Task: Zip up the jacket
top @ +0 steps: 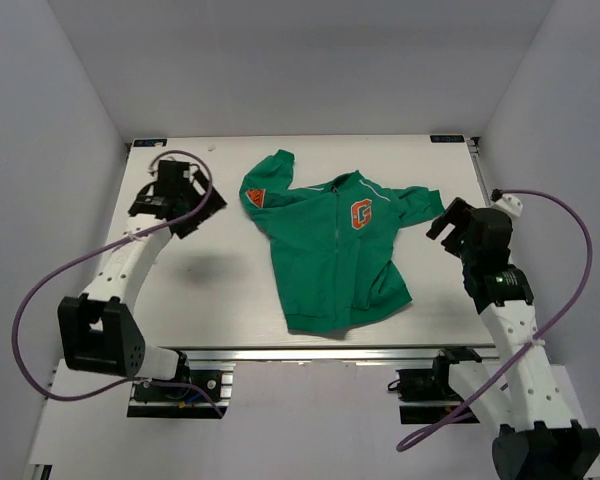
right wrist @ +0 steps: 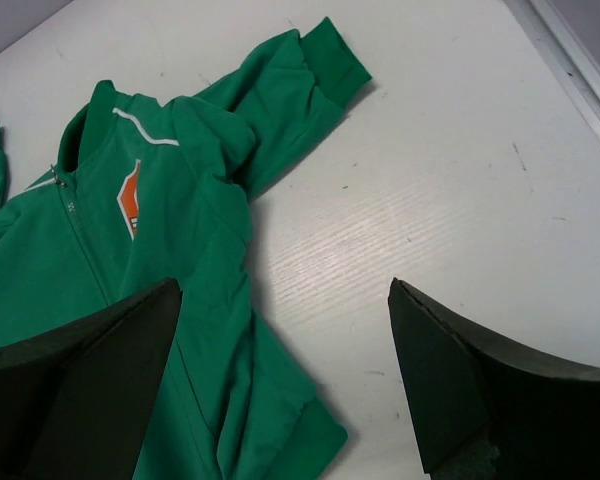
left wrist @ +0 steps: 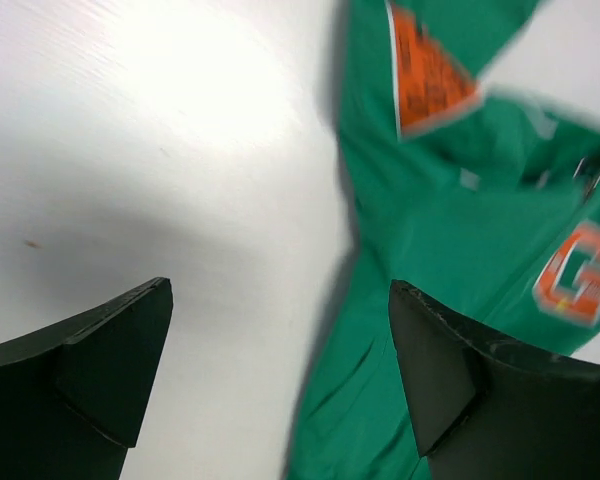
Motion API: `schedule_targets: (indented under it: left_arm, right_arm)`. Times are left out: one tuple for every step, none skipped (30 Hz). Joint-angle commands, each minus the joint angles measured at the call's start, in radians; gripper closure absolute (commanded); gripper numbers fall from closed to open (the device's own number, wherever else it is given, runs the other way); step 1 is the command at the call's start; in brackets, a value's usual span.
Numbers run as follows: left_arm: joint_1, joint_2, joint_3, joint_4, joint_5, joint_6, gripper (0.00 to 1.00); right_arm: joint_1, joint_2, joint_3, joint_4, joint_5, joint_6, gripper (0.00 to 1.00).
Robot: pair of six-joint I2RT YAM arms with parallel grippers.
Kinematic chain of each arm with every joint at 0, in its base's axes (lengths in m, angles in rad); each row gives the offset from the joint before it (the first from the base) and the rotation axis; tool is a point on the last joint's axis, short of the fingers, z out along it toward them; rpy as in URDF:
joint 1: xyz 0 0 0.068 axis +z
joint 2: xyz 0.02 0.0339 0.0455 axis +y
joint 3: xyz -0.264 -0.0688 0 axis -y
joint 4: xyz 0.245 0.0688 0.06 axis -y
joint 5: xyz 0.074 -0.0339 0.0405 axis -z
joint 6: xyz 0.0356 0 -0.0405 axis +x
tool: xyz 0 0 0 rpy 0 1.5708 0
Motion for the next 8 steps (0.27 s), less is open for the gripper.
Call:
schedule_targets:
  left_arm:
    - [0.089,-0.144,-0.014,0.038,0.003,-0.064,0.02]
    - [0.089,-0.163,-0.025,0.038,-0.020,-0.062,0.02]
    - [0.090,-0.205,-0.043,0.035,-0.050,-0.062,0.02]
    - [0.089,-0.223,-0.048,0.027,-0.069,-0.062,0.02]
    - [0.089,-0.242,-0.054,0.024,-0.083,-0.062,0.02]
    - [0.090,-0.275,-0.063,0.013,-0.110,-0.064,0.02]
    - [0.090,-0.292,-0.066,0.012,-0.123,-0.065,0.02]
    - [0.090,-0.306,-0.071,0.012,-0.127,-0.064,0.02]
  right_arm:
    - [0.001,-0.069,-0.012,-0.071,0.067,0.030,0.11]
    - [0.002,-0.084,-0.005,-0.099,0.070,0.028,0.11]
    - [0.002,-0.087,-0.002,-0.111,0.073,0.028,0.11]
    - [0.002,-0.092,0.001,-0.120,0.075,0.033,0.10]
    - [0.002,-0.093,0.000,-0.119,0.072,0.034,0.11]
    - [0.002,-0.093,0.000,-0.113,0.065,0.034,0.11]
    - [0.002,-0.090,0.000,-0.107,0.052,0.033,0.11]
    - [0.002,-0.089,0.001,-0.093,0.038,0.025,0.11]
